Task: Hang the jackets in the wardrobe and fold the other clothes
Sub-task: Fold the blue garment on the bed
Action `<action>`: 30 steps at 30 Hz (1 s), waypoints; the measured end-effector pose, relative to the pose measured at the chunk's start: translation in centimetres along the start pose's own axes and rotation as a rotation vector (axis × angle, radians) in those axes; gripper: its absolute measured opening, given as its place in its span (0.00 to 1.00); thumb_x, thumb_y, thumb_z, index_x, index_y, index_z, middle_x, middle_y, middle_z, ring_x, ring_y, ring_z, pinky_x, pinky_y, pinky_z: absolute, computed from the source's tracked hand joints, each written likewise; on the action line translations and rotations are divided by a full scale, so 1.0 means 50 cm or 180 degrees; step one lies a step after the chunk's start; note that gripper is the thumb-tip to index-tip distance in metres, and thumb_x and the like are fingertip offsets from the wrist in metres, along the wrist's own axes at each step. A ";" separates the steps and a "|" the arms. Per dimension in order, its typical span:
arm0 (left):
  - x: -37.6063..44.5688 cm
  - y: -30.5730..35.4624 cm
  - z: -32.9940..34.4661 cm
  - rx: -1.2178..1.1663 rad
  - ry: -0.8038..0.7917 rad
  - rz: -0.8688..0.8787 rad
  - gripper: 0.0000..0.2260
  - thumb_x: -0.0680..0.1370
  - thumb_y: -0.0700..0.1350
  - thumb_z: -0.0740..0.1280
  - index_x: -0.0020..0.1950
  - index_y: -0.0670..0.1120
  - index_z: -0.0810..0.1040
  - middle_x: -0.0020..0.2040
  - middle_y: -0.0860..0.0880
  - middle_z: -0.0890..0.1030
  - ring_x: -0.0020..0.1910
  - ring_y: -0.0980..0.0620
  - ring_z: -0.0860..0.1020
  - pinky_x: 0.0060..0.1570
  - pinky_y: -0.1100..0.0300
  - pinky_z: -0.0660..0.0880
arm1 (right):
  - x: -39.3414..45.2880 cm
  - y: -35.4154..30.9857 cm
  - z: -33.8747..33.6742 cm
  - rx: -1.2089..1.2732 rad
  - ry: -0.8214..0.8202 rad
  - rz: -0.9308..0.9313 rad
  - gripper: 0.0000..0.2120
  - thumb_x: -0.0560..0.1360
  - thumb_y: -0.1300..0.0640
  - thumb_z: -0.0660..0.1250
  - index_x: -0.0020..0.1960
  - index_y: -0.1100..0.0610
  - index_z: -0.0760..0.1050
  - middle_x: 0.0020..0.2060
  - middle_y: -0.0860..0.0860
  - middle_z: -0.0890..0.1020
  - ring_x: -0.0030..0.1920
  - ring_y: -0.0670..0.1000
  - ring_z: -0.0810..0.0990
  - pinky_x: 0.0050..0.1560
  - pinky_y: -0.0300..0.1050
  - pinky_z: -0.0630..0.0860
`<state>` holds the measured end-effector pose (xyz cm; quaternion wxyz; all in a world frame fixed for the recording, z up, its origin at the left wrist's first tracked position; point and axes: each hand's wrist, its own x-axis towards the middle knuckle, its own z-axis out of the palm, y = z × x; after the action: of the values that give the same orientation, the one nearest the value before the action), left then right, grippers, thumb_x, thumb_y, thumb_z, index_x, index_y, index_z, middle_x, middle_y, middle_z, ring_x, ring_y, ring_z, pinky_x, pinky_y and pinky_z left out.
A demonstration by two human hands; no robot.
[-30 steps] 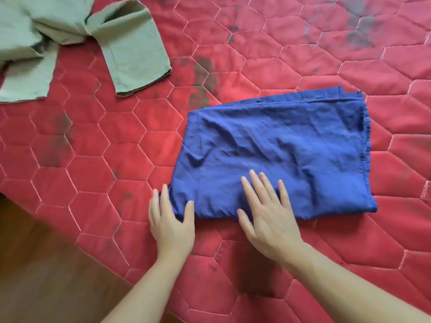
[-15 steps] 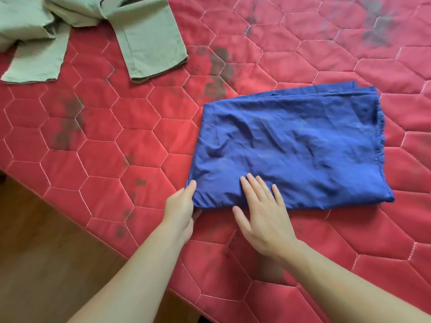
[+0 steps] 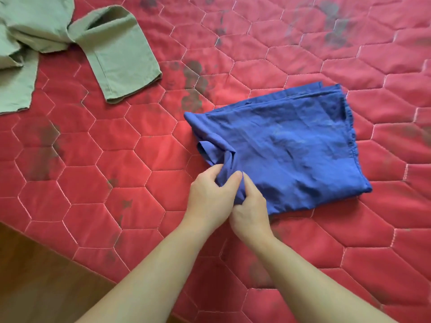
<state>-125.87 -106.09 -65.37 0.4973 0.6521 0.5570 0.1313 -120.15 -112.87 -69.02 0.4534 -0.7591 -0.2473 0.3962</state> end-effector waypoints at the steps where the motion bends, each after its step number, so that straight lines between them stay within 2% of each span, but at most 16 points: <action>1: 0.006 0.011 0.011 0.0304 -0.0152 0.0229 0.15 0.75 0.58 0.65 0.38 0.47 0.77 0.39 0.48 0.79 0.42 0.52 0.75 0.44 0.58 0.70 | 0.006 -0.005 -0.017 0.0199 0.0049 0.0064 0.18 0.72 0.69 0.65 0.54 0.49 0.77 0.41 0.44 0.84 0.40 0.36 0.79 0.43 0.38 0.75; 3: 0.009 0.036 0.039 0.0848 -0.0478 0.0597 0.24 0.70 0.70 0.53 0.44 0.55 0.79 0.52 0.52 0.76 0.56 0.52 0.70 0.59 0.58 0.66 | 0.016 -0.020 -0.060 0.0912 0.0122 0.0280 0.13 0.75 0.69 0.63 0.48 0.52 0.80 0.37 0.46 0.85 0.38 0.43 0.81 0.39 0.39 0.77; 5: 0.003 0.063 0.074 0.1200 -0.0730 0.0868 0.35 0.68 0.72 0.46 0.63 0.59 0.77 0.62 0.55 0.71 0.64 0.53 0.64 0.67 0.57 0.61 | 0.027 -0.025 -0.111 0.1687 0.0205 0.0659 0.13 0.78 0.64 0.63 0.42 0.53 0.81 0.33 0.47 0.83 0.33 0.47 0.79 0.32 0.38 0.75; 7: 0.002 0.088 0.112 0.1385 -0.1012 0.1081 0.39 0.68 0.73 0.44 0.74 0.59 0.67 0.69 0.56 0.68 0.70 0.54 0.61 0.71 0.54 0.58 | 0.038 -0.015 -0.160 0.1911 0.0424 0.0886 0.10 0.81 0.61 0.60 0.49 0.55 0.80 0.37 0.51 0.81 0.35 0.50 0.78 0.32 0.38 0.75; 9: 0.009 0.107 0.154 0.1473 -0.1365 0.1171 0.40 0.67 0.73 0.42 0.76 0.59 0.62 0.73 0.56 0.65 0.73 0.54 0.59 0.72 0.52 0.56 | 0.051 0.011 -0.200 0.2353 0.0813 0.1048 0.10 0.81 0.63 0.59 0.59 0.62 0.76 0.41 0.53 0.79 0.38 0.50 0.78 0.39 0.41 0.77; 10: 0.014 0.115 0.175 0.1544 -0.1515 0.1208 0.40 0.68 0.73 0.41 0.77 0.60 0.61 0.73 0.57 0.65 0.73 0.54 0.58 0.72 0.52 0.56 | 0.059 0.023 -0.216 0.2737 0.0916 0.1052 0.11 0.79 0.65 0.60 0.60 0.64 0.75 0.41 0.55 0.79 0.39 0.51 0.78 0.39 0.42 0.77; 12: 0.024 0.123 0.217 0.1731 -0.1718 0.1337 0.39 0.69 0.72 0.40 0.77 0.61 0.59 0.75 0.57 0.64 0.74 0.55 0.58 0.72 0.50 0.56 | 0.074 0.043 -0.246 0.3384 0.1074 0.1017 0.16 0.72 0.64 0.64 0.60 0.62 0.72 0.42 0.58 0.75 0.40 0.52 0.78 0.37 0.42 0.78; 14: 0.034 0.122 0.254 0.1882 -0.1880 0.1439 0.37 0.70 0.71 0.39 0.77 0.62 0.58 0.76 0.56 0.64 0.76 0.55 0.58 0.73 0.48 0.54 | 0.085 0.059 -0.272 0.3651 0.1167 0.0949 0.16 0.71 0.61 0.68 0.57 0.58 0.71 0.42 0.57 0.76 0.42 0.52 0.79 0.38 0.42 0.79; 17: 0.049 0.103 0.296 0.2034 -0.2126 0.1524 0.36 0.71 0.71 0.39 0.77 0.61 0.58 0.77 0.55 0.63 0.77 0.54 0.56 0.74 0.44 0.53 | 0.092 0.083 -0.302 0.3000 0.1729 0.1034 0.03 0.76 0.60 0.69 0.49 0.55 0.76 0.39 0.51 0.82 0.40 0.50 0.83 0.39 0.43 0.80; 20: 0.051 0.087 0.311 0.1779 -0.2148 0.1704 0.35 0.73 0.69 0.42 0.78 0.60 0.55 0.79 0.56 0.59 0.78 0.56 0.53 0.75 0.46 0.52 | 0.109 0.093 -0.327 0.2547 0.2108 0.1227 0.03 0.78 0.58 0.67 0.52 0.55 0.78 0.46 0.54 0.84 0.47 0.55 0.84 0.48 0.50 0.81; 22: 0.050 0.080 0.309 0.1562 -0.1733 0.1846 0.31 0.75 0.67 0.47 0.78 0.60 0.56 0.78 0.55 0.60 0.78 0.57 0.54 0.76 0.46 0.50 | 0.122 0.107 -0.346 0.2858 0.2296 0.1512 0.08 0.79 0.55 0.65 0.57 0.55 0.75 0.47 0.52 0.83 0.45 0.51 0.83 0.46 0.47 0.81; 24: 0.060 0.064 0.301 0.1798 -0.1075 0.1726 0.31 0.75 0.66 0.47 0.77 0.61 0.59 0.78 0.55 0.61 0.78 0.55 0.54 0.76 0.45 0.47 | 0.126 0.130 -0.358 0.2949 0.2372 0.1720 0.12 0.78 0.50 0.65 0.58 0.56 0.75 0.47 0.53 0.83 0.44 0.52 0.83 0.46 0.49 0.82; 26: 0.074 0.044 0.287 0.2190 -0.0664 0.1461 0.32 0.73 0.67 0.45 0.77 0.61 0.59 0.79 0.54 0.58 0.78 0.53 0.51 0.75 0.45 0.45 | 0.118 0.156 -0.372 0.2118 0.2371 0.1848 0.19 0.73 0.42 0.65 0.54 0.56 0.77 0.49 0.54 0.83 0.50 0.57 0.83 0.55 0.56 0.80; 27: 0.081 0.034 0.278 0.2318 -0.0592 0.1329 0.33 0.72 0.67 0.44 0.77 0.61 0.59 0.80 0.53 0.56 0.79 0.52 0.50 0.74 0.44 0.45 | 0.114 0.167 -0.379 0.1507 0.2419 0.1801 0.19 0.73 0.42 0.65 0.54 0.56 0.77 0.51 0.54 0.83 0.53 0.58 0.81 0.58 0.55 0.77; 29: 0.093 0.017 0.264 0.2492 -0.0599 0.1175 0.35 0.71 0.68 0.43 0.78 0.61 0.57 0.80 0.53 0.52 0.79 0.50 0.48 0.74 0.43 0.45 | 0.103 0.164 -0.399 0.0328 0.2543 0.1303 0.20 0.77 0.47 0.64 0.63 0.58 0.73 0.59 0.56 0.77 0.61 0.57 0.76 0.64 0.50 0.70; 30: 0.097 0.011 0.261 0.2600 -0.0651 0.1169 0.35 0.71 0.68 0.42 0.78 0.61 0.56 0.80 0.53 0.51 0.79 0.50 0.47 0.74 0.44 0.45 | 0.097 0.155 -0.407 -0.0175 0.2652 0.0906 0.23 0.78 0.48 0.63 0.68 0.59 0.69 0.63 0.58 0.73 0.64 0.57 0.72 0.67 0.50 0.67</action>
<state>-114.42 -108.42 -72.92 0.2204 0.8922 0.3864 -0.0780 -100.48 -122.95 -72.11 0.4349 -0.8924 0.0532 0.1081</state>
